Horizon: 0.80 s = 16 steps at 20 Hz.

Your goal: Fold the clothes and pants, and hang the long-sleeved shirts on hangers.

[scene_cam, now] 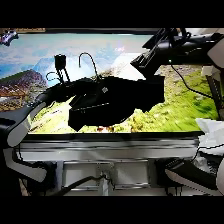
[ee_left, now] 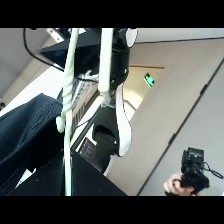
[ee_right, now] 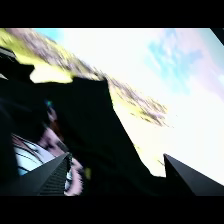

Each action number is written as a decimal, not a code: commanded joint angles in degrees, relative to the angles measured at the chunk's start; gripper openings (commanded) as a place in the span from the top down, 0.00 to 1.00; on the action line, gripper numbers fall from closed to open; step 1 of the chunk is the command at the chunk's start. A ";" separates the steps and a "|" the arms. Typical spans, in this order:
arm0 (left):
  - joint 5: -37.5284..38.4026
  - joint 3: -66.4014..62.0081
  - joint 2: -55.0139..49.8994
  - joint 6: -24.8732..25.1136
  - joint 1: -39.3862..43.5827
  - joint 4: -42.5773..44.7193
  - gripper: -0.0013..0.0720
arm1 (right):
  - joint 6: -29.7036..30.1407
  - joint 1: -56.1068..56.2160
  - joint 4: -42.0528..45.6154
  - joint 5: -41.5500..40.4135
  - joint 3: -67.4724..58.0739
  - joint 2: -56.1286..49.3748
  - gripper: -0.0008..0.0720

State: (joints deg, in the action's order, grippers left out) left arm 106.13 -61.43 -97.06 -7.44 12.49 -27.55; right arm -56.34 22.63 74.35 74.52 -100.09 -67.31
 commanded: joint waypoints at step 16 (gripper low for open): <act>-0.04 -0.02 -0.17 -0.28 0.02 0.07 0.97 | 6.23 -0.81 -5.99 5.14 12.94 0.96 0.96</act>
State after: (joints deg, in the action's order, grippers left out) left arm 105.71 -61.43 -97.23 -7.55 12.49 -27.44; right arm -51.40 21.87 65.30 84.31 -88.77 -66.37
